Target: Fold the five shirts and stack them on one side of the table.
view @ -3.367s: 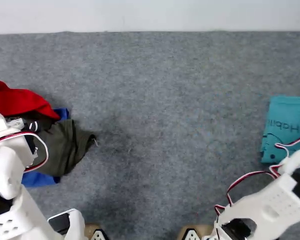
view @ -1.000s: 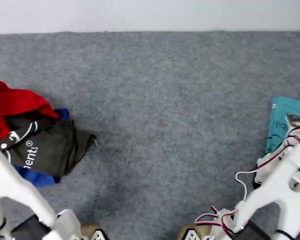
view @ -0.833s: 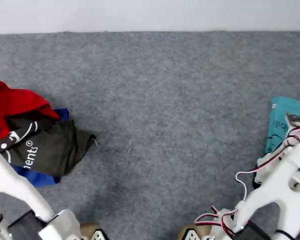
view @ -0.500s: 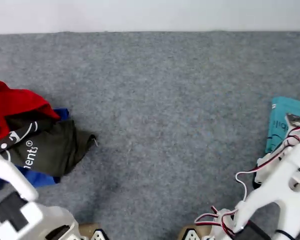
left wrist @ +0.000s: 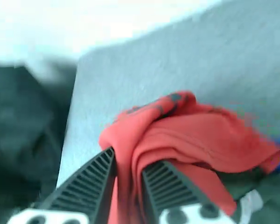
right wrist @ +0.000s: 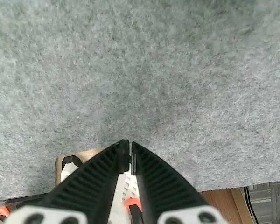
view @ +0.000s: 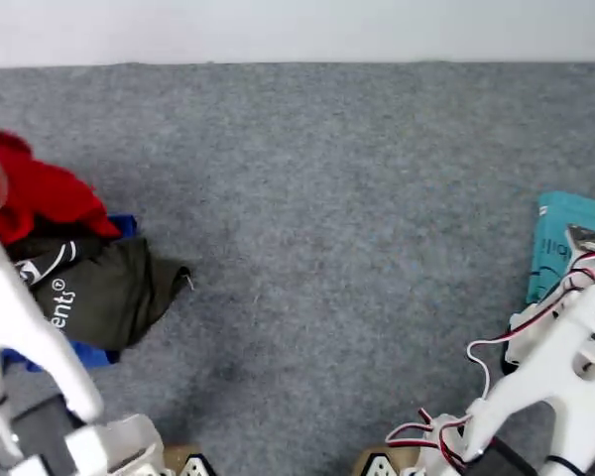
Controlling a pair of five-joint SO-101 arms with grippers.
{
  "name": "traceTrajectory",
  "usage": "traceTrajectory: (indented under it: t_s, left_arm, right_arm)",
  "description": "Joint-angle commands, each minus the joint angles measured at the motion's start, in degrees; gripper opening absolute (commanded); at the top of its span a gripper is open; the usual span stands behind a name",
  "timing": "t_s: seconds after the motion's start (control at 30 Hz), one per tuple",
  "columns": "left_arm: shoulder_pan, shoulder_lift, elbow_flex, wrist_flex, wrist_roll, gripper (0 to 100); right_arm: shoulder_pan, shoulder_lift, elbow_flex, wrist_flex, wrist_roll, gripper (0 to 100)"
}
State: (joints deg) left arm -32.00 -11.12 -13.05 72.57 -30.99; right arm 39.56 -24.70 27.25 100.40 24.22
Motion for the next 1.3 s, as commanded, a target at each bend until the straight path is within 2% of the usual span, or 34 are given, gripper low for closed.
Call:
traceTrajectory:
  t_s: [0.0, 0.17, 0.37, 0.47, 0.53, 0.67, 0.83, 1.07, 1.27]
  left_arm:
    - [10.9, -8.0, -2.2, 1.5, 5.5, 1]
    - [28.0, -9.4, -2.0, 3.4, 15.3, 1]
    - [47.6, -7.5, 2.0, 2.7, 20.0, 1]
    - [54.1, -4.9, 4.9, 0.9, 21.5, 1]
    - [55.9, -2.9, 7.3, -0.5, 22.5, 1]
    - [54.3, 0.7, 12.8, -1.3, 22.9, 2]
    - [47.3, 2.2, 20.7, 3.4, 20.6, 19]
    - [33.5, 1.9, 23.9, 6.0, 11.7, 19]
    - [31.4, -2.7, 24.0, 11.9, 9.9, 19]
  right_arm:
    - [0.4, -2.0, -0.3, 2.4, -0.5, 1.0]
    - [0.1, -2.0, -0.3, 2.3, -0.4, 1.0]
    - [0.1, -2.0, -0.3, 2.3, -0.4, 1.0]
    - [0.1, -2.0, -0.3, 2.3, -0.4, 1.0]
    - [0.1, -2.0, -0.3, 2.3, -0.4, 1.0]
    - [0.1, -2.0, -0.3, 2.3, -0.4, 1.0]
    - [0.1, -2.0, -0.3, 2.3, -0.4, 1.0]
    - [0.0, -2.0, -0.3, 2.2, -0.5, 1.0]
    - [-5.0, -2.0, -0.3, 2.3, -0.5, 1.0]
